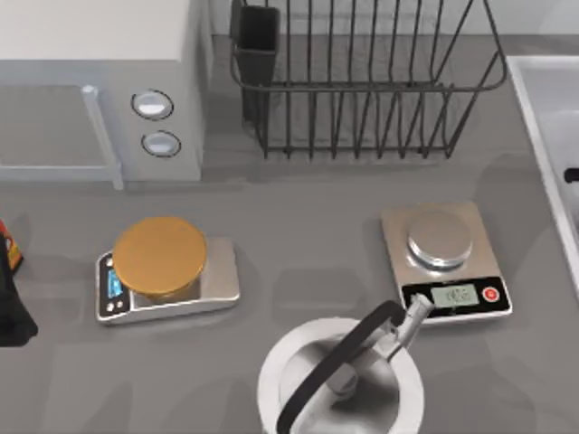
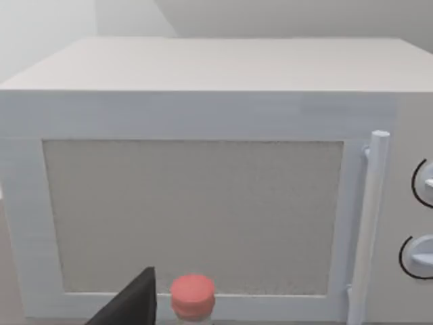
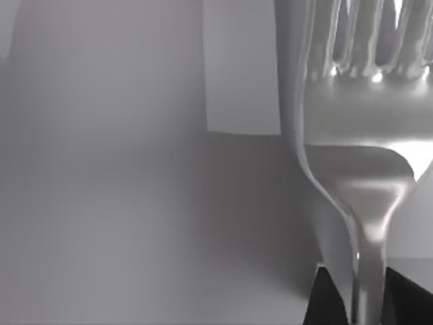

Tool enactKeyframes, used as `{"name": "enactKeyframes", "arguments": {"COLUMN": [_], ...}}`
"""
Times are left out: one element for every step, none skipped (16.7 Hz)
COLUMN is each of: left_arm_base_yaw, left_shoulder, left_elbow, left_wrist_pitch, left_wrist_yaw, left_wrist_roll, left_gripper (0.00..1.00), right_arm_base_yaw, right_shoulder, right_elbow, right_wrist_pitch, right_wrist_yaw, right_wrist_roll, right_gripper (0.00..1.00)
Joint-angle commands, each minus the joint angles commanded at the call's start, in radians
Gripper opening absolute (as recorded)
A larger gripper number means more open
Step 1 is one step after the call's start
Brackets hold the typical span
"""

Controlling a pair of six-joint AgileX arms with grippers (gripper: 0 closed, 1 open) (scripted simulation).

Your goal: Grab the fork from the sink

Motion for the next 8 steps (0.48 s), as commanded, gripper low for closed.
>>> {"name": "enactKeyframes", "arguments": {"left_arm_base_yaw": [0.000, 0.000, 0.000, 0.000, 0.000, 0.000, 0.000, 0.000], "left_shoulder": [0.000, 0.000, 0.000, 0.000, 0.000, 0.000, 0.000, 0.000], "left_elbow": [0.000, 0.000, 0.000, 0.000, 0.000, 0.000, 0.000, 0.000], "left_wrist_pitch": [0.000, 0.000, 0.000, 0.000, 0.000, 0.000, 0.000, 0.000], "left_wrist_yaw": [0.000, 0.000, 0.000, 0.000, 0.000, 0.000, 0.000, 0.000], "left_wrist_roll": [0.000, 0.000, 0.000, 0.000, 0.000, 0.000, 0.000, 0.000], "left_gripper": [1.00, 1.00, 1.00, 1.00, 1.00, 1.00, 1.00, 1.00], "right_arm_base_yaw": [0.000, 0.000, 0.000, 0.003, 0.003, 0.003, 0.002, 0.002], "right_shoulder": [0.000, 0.000, 0.000, -0.045, -0.045, -0.048, -0.053, -0.061], "right_elbow": [0.000, 0.000, 0.000, 0.012, 0.014, 0.027, 0.049, 0.077], "right_wrist_pitch": [0.000, 0.000, 0.000, -0.011, -0.014, -0.027, -0.051, -0.085], "right_wrist_yaw": [0.000, 0.000, 0.000, -0.008, -0.008, -0.008, -0.008, -0.009], "right_wrist_roll": [0.000, 0.000, 0.000, 0.007, 0.007, 0.007, 0.007, 0.006], "right_gripper": [0.00, 0.00, 0.00, 0.00, 0.00, 0.00, 0.00, 0.00]}}
